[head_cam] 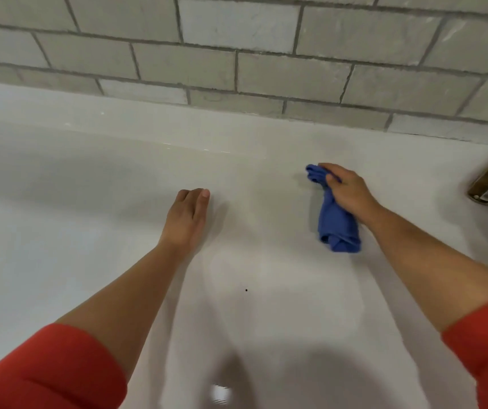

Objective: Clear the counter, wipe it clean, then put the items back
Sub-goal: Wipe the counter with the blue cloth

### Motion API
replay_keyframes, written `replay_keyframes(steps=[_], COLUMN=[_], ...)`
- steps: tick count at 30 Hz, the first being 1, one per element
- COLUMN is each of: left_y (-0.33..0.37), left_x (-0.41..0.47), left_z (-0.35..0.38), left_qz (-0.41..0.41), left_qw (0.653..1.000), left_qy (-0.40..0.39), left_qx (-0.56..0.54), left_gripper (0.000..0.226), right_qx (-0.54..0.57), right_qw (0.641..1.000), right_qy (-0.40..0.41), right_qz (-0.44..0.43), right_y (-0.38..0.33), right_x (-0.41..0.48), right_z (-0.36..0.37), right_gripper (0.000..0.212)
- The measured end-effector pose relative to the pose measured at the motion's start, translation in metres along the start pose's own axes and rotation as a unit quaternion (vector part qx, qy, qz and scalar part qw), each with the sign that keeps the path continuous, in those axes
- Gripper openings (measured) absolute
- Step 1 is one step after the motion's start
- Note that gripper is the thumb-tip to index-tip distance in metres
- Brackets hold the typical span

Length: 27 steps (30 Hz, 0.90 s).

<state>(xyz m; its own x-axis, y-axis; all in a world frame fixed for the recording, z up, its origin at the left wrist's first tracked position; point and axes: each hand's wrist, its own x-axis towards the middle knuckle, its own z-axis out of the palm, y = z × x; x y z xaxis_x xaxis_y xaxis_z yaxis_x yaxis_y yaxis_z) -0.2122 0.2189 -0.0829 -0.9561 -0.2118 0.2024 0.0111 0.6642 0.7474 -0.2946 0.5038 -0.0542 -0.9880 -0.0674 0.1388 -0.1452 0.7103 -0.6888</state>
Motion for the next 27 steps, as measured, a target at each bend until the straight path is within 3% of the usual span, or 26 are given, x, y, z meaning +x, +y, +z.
replay_keyframes(steps=[3, 7, 10, 13, 16, 18, 21, 24, 27], left_y=[-0.001, -0.002, -0.002, -0.002, 0.0, 0.001, 0.0, 0.001, 0.003], left_x=[0.001, 0.002, 0.002, 0.003, 0.002, 0.001, 0.001, 0.002, 0.001], left_z=[0.002, 0.002, 0.001, 0.0, -0.001, -0.002, -0.002, -0.002, -0.002], left_qz=[-0.001, 0.01, 0.009, 0.001, -0.002, -0.005, -0.002, -0.002, -0.002], left_qw=[1.0, 1.0, 1.0, 1.0, 1.0, 1.0, 1.0, 1.0, 1.0], left_qy=[0.004, 0.008, 0.003, 0.008, 0.011, 0.008, 0.006, 0.003, 0.001], left_qx=[0.004, 0.003, 0.001, -0.005, -0.012, -0.015, -0.017, -0.019, -0.021], left_gripper=[0.039, 0.038, 0.039, 0.039, 0.037, 0.037, 0.039, 0.04, 0.04], right_qx=[-0.113, -0.189, -0.185, -0.124, 0.009, 0.137, 0.227, 0.082, -0.098], right_qw=[0.992, 0.981, 0.982, 0.984, 0.974, 0.966, 0.967, 0.991, 0.988], right_qy=[-0.015, 0.009, -0.042, -0.102, -0.186, -0.202, -0.115, -0.109, -0.116], right_qz=[0.058, 0.043, 0.001, -0.083, -0.131, -0.079, -0.009, 0.009, 0.001], right_y=[0.031, 0.011, -0.022, -0.055, -0.07, -0.069, -0.048, -0.015, 0.017], right_x=[0.027, 0.051, 0.056, 0.042, 0.018, 0.008, 0.015, 0.019, 0.017], right_z=[0.002, 0.04, 0.069, 0.092, 0.097, 0.079, 0.028, -0.008, 0.004], right_gripper=[0.04, 0.038, 0.041, 0.041, 0.035, 0.033, 0.035, 0.036, 0.04])
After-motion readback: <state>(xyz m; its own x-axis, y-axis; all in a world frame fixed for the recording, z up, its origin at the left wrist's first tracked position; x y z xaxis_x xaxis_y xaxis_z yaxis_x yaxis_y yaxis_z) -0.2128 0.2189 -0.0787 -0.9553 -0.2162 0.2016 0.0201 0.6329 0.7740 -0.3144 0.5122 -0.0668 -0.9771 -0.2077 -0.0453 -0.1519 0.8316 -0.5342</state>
